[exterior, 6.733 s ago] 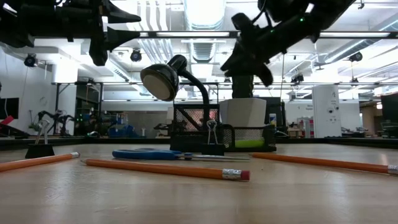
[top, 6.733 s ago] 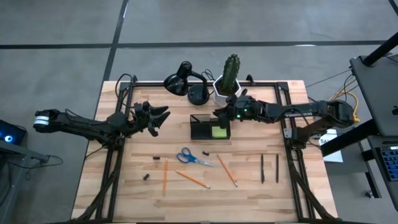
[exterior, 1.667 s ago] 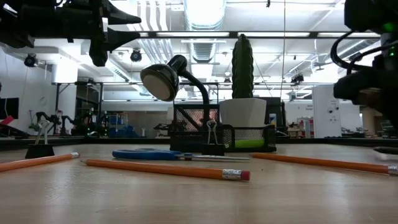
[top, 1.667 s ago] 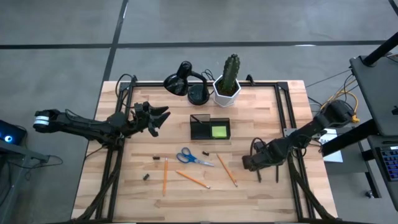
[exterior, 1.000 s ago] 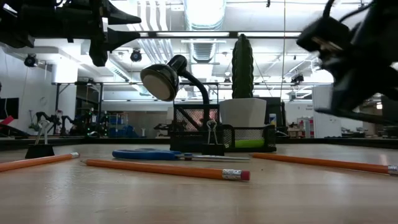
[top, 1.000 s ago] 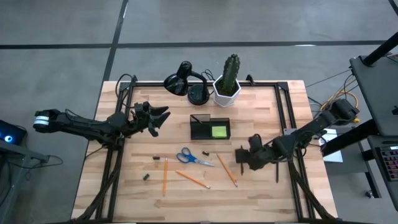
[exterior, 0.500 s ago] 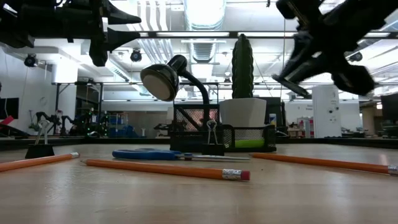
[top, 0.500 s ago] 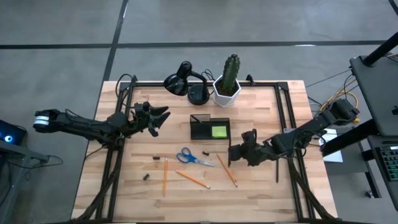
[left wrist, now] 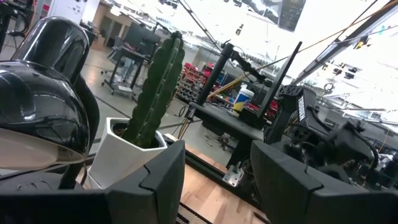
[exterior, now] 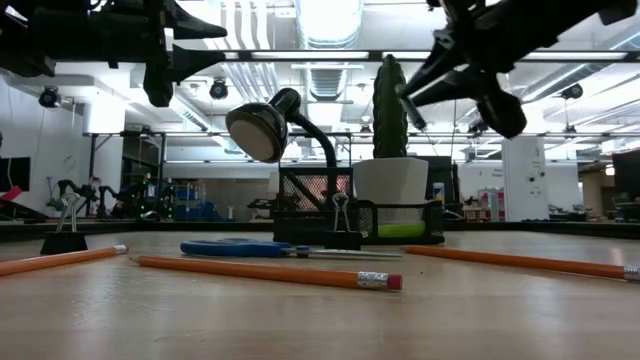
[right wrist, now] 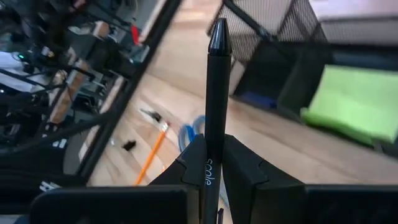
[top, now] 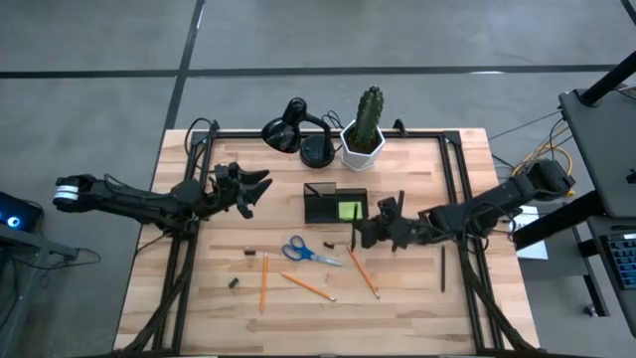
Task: Pick and place office supplies into organizer
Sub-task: Put the left black pen into the mesh desk organizer
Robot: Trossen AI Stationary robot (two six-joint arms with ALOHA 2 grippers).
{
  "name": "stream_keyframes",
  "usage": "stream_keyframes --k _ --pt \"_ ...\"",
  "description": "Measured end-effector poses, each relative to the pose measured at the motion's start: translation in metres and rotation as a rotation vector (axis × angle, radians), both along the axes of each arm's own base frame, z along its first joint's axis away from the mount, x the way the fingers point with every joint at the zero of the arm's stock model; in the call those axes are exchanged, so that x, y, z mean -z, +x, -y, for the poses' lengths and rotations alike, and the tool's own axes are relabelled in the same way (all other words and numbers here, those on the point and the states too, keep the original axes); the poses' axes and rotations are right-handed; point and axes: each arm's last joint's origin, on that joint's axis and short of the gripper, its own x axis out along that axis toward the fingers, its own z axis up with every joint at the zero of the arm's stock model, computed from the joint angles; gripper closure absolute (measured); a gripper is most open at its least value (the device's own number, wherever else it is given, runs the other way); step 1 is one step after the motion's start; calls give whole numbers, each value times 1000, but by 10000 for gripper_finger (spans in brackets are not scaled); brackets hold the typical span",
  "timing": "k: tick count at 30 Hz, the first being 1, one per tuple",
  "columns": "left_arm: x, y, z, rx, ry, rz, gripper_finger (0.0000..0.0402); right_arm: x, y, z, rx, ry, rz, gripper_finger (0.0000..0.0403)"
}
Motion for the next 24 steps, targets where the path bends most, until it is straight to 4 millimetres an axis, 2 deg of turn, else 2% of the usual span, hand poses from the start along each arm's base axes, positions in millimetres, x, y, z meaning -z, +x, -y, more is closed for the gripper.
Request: stream_keyframes --k 12,19,24 --pt "0 0 0 0 0 0 233 -11 14 32 -37 -162 46 376" --pt "0 0 0 0 0 0 233 -10 17 55 -61 -171 24 376" --pt "0 0 0 0 0 0 233 -18 21 65 -91 -246 83 376"
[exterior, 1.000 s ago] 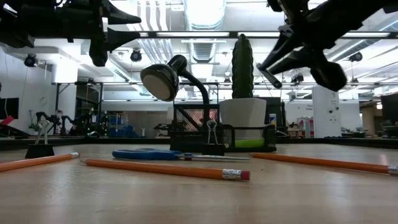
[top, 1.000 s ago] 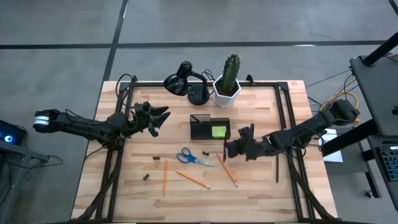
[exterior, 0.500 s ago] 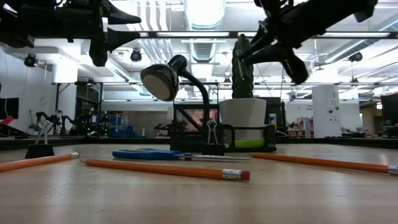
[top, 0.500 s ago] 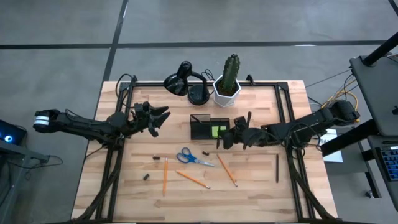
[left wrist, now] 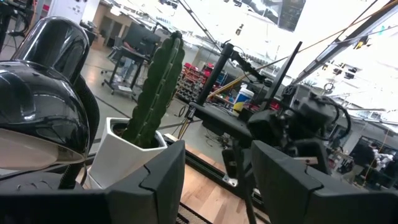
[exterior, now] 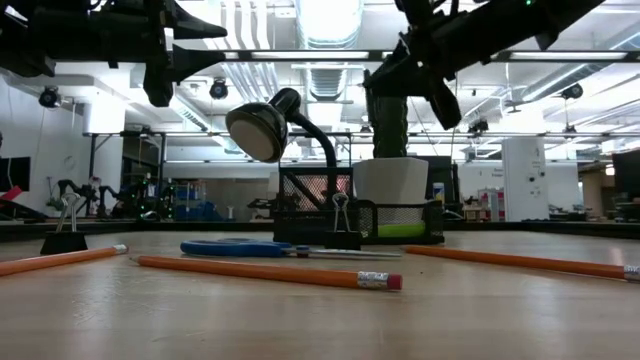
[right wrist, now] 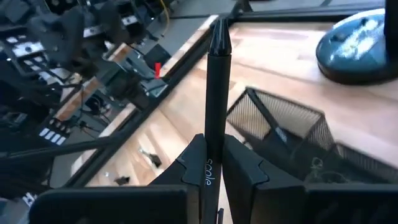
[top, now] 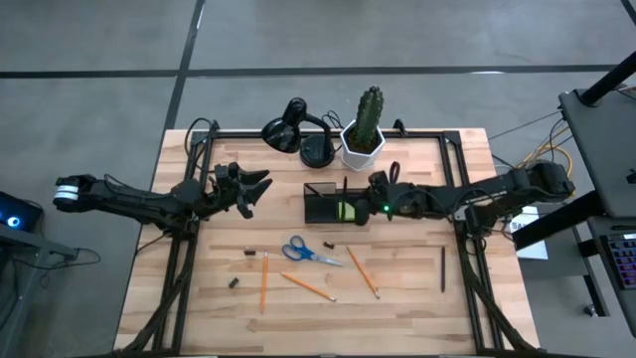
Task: Pick and place office supplies into organizer
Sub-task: Put the left black pen into the mesh desk organizer
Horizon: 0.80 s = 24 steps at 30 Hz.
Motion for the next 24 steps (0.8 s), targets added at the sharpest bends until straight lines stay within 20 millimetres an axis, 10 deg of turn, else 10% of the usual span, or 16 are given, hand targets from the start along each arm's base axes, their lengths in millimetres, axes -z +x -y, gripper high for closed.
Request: stream_keyframes --k 24 --pt "0 0 0 0 -1 0 233 -46 15 32 -54 -369 -9 376"
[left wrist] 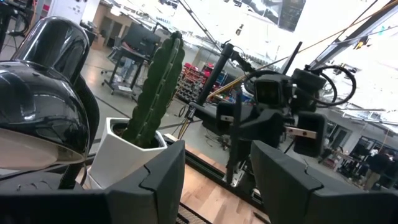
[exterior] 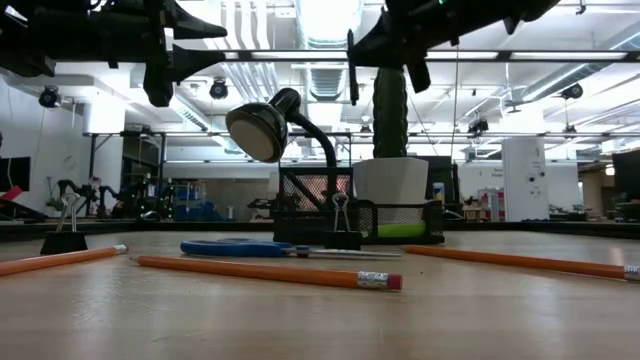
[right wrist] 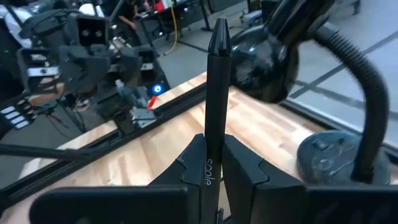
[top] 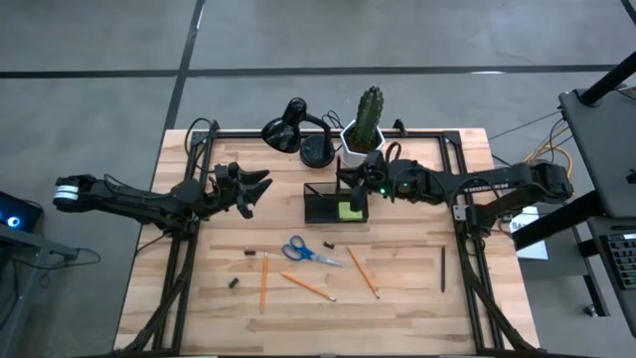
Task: Pick and place office supplies into organizer
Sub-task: Put the left black pen into the mesh desk organizer
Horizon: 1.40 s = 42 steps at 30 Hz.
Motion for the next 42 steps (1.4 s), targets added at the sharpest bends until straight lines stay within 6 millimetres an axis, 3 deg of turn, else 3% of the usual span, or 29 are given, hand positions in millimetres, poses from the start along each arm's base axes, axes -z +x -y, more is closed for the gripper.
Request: stream_keyframes --k 6,13,24,28,42 --pt "0 0 0 -1 0 3 233 11 15 9 47 -36 -21 376" --pt "-1 0 0 -1 0 11 233 31 50 16 50 -55 -58 376" --pt "-1 0 0 0 0 10 233 48 98 22 8 -130 -316 376" --pt "-1 0 0 0 1 10 233 51 104 27 5 -142 -382 376" --pt "-1 -1 0 -2 6 8 233 71 99 34 -30 -128 -497 376"
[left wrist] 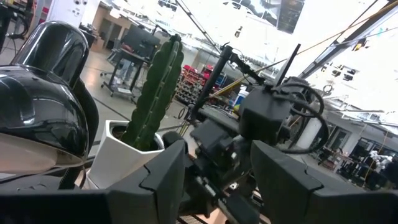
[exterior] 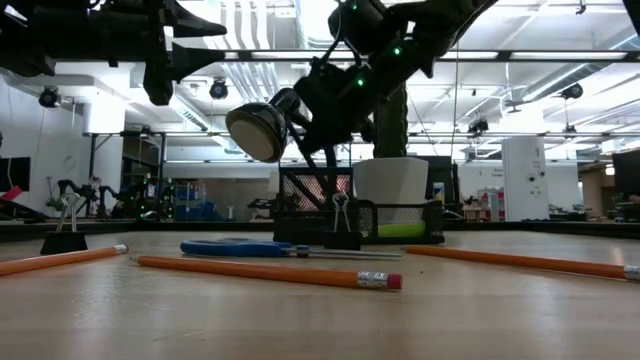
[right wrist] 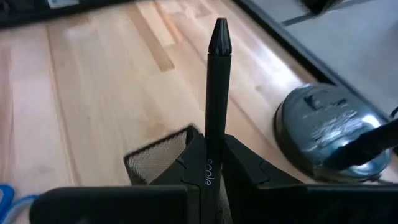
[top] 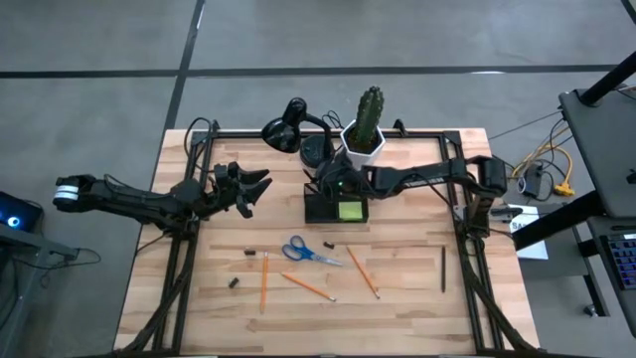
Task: Pick and place office supplies into organizer
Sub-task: Put the left black pen into the mesh desk organizer
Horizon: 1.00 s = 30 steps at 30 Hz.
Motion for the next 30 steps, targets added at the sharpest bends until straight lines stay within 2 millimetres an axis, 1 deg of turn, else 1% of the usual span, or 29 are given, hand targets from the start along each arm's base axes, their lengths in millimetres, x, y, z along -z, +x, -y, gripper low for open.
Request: stream_keyframes --k 5,8,11,19,30 --pt "0 0 0 0 0 0 233 10 3 0 -51 41 -23 376" --pt "0 0 0 0 0 0 233 14 2 0 -54 50 -42 376" --pt "0 0 0 0 0 0 233 14 2 0 -49 49 -46 376" --pt "0 0 0 0 -1 1 233 21 -5 5 -62 97 -134 376" --pt "0 0 0 1 -4 2 233 22 -6 6 -60 101 -134 376"
